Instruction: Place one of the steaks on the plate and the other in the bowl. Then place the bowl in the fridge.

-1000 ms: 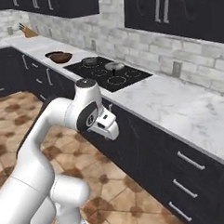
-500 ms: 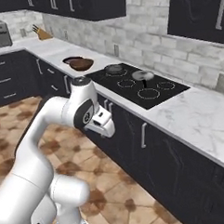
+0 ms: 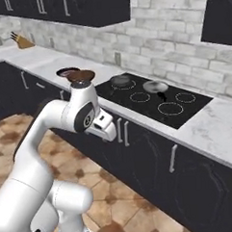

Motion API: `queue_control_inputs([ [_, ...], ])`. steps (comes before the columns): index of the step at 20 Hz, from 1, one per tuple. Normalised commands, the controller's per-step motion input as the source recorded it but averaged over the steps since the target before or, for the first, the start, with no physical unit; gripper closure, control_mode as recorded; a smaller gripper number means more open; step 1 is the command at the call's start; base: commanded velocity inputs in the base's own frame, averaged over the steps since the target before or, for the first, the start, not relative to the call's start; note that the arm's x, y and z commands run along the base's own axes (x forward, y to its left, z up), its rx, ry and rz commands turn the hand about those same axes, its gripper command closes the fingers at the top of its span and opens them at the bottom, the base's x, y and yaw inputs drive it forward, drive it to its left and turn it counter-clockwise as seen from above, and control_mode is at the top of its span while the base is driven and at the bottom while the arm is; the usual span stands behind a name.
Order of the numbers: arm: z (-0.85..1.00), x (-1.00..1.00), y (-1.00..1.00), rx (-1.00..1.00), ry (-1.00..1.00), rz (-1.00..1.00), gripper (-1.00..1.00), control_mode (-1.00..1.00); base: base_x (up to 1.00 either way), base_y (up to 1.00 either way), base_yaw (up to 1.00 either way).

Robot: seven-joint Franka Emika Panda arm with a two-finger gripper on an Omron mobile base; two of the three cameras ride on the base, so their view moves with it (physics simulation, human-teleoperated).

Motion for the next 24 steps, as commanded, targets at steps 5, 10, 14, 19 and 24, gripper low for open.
queue_control_inputs([
  [5, 0.00, 0.00, 0.00, 0.00, 0.00, 0.00, -1.00, 1.00, 1.00, 1.00, -0.43],
  [10, 0.00, 0.00, 0.00, 0.00, 0.00, 0.00, -1.00, 1.00, 0.94, 1.00, -0.40],
  [14, 0.00, 0.00, 0.00, 0.00, 0.00, 0.00, -1.00, 1.00, 0.81, 1.00, -0.34],
  [19, 0.00, 0.00, 0.00, 0.00, 0.00, 0.00, -1.00, 1.00, 0.92, 1.00, -0.35],
  [24, 0.00, 0.00, 0.00, 0.00, 0.00, 0.00, -1.00, 1.00, 0.39, 0.98, -0.17],
])
